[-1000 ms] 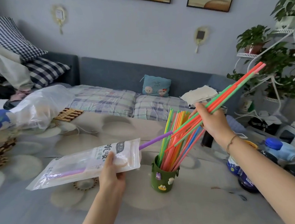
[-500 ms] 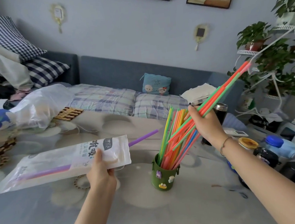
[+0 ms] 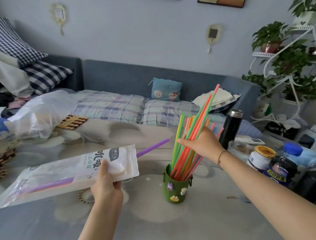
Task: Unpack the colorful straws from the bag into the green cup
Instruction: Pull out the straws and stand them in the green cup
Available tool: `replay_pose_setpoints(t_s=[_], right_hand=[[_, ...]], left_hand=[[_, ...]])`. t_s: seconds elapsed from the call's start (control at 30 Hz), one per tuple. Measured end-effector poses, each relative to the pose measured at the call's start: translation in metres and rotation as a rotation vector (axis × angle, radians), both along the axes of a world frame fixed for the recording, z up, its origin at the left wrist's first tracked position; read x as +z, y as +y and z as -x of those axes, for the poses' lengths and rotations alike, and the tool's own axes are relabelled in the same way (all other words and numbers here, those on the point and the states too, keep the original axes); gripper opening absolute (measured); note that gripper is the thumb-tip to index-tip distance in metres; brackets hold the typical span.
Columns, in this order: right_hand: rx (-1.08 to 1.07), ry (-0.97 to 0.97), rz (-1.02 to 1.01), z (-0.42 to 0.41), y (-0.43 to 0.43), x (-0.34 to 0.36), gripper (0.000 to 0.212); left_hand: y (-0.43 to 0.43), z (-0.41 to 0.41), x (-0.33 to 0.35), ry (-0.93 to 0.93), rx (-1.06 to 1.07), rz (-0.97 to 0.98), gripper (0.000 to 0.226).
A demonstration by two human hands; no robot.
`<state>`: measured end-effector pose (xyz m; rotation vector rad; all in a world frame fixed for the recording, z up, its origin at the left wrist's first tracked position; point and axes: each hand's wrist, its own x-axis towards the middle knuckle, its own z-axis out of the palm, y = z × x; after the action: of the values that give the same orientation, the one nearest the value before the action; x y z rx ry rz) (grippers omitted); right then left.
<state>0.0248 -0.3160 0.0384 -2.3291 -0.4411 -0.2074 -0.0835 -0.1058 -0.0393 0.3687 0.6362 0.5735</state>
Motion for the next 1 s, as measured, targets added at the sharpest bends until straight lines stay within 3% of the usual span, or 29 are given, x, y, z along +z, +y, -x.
replay_pose_setpoints(t_s=[0.17, 0.37, 0.43, 0.5, 0.6, 0.67, 0.77, 0.9, 1.0], right_hand=[[-0.041, -0.073, -0.018, -0.001, 0.002, 0.006, 0.05], [-0.026, 0.052, 0.211, -0.002, 0.01, 0.0, 0.047], [-0.08, -0.09, 0.172, 0.002, 0.01, 0.004, 0.045], [-0.168, -0.403, 0.094, 0.006, 0.009, 0.013, 0.033], [-0.077, -0.61, 0.007, 0.004, 0.004, 0.026, 0.066], [0.023, -0.568, 0.174, 0.0, 0.002, 0.029, 0.074], [0.088, -0.365, 0.34, -0.006, -0.001, 0.024, 0.069], [0.063, -0.241, 0.378, -0.009, -0.007, 0.032, 0.062], [0.068, -0.39, 0.239, -0.001, -0.008, 0.038, 0.06]], left_hand=[[-0.001, 0.0, 0.0, -0.003, 0.007, 0.008, 0.047], [-0.003, 0.001, 0.001, 0.007, 0.008, 0.009, 0.049], [-0.003, 0.0, 0.001, 0.004, 0.008, 0.007, 0.049], [-0.003, 0.0, 0.001, 0.009, 0.001, 0.003, 0.048], [-0.002, -0.001, -0.001, 0.017, -0.001, 0.003, 0.045], [-0.002, -0.001, -0.001, 0.017, -0.001, 0.003, 0.045], [-0.003, -0.001, -0.001, 0.021, -0.003, 0.003, 0.046], [-0.005, -0.001, 0.0, 0.035, -0.006, 0.008, 0.046], [-0.006, -0.001, 0.001, 0.034, -0.011, 0.009, 0.047]])
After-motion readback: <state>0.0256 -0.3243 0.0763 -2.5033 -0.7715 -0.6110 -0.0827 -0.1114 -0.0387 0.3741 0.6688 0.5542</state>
